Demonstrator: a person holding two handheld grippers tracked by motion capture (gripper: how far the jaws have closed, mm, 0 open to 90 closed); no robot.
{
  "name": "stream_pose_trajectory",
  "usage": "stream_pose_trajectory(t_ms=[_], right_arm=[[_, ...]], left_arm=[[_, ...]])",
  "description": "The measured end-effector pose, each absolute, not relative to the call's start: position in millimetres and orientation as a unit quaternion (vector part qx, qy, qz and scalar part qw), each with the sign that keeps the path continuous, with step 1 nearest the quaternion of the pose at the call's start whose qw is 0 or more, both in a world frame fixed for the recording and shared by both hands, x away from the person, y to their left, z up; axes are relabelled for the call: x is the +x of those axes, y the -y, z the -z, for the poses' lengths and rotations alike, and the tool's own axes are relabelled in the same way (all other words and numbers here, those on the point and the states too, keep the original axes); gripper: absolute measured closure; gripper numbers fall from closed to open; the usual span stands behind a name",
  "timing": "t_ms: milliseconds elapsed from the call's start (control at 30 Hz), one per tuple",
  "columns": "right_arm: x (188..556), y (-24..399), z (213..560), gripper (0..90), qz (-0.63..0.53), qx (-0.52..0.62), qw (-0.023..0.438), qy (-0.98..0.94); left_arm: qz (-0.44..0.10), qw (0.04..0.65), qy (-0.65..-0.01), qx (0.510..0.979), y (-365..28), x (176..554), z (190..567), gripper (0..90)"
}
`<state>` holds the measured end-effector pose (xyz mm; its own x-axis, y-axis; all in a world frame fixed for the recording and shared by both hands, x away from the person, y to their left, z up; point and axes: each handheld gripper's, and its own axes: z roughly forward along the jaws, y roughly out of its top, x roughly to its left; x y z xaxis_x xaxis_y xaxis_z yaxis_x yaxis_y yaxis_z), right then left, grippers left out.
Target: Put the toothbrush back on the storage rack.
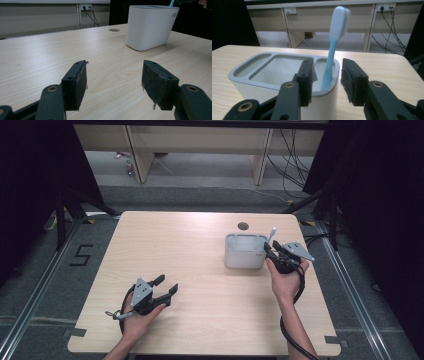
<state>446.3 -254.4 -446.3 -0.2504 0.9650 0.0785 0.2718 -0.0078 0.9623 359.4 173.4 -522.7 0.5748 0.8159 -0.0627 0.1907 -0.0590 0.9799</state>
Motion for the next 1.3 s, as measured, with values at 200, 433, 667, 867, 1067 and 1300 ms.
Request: stream_pose_trajectory(t_ms=[200,433,667,867,1067,1300], right_arm=[[441,259,441,57.9,-0.5,0.505,0.348,-0.612],[431,267,442,56.2,-0.502,0.505,0.342,-0.613],[423,273,445,55.6,-0.497,0.509,0.33,-0.62],[413,277,445,54.2,-0.491,0.506,0.324,-0.631],[399,279,448,54.0,-0.481,0.511,0.322,-0.635],[387,274,458,53.9,-0.473,0.521,0.294,-0.647]], left_arm=[[-0.27,0.579,-0.375,0.672,-174,359,523,36.2],[-0.269,0.579,-0.376,0.672,-174,359,523,36.1],[-0.27,0.577,-0.376,0.673,-174,359,523,36.2],[-0.27,0.578,-0.376,0.672,-173,359,523,36.1],[-0.267,0.576,-0.378,0.674,-174,360,523,36.3],[-0.269,0.578,-0.374,0.674,-173,360,523,36.1]])
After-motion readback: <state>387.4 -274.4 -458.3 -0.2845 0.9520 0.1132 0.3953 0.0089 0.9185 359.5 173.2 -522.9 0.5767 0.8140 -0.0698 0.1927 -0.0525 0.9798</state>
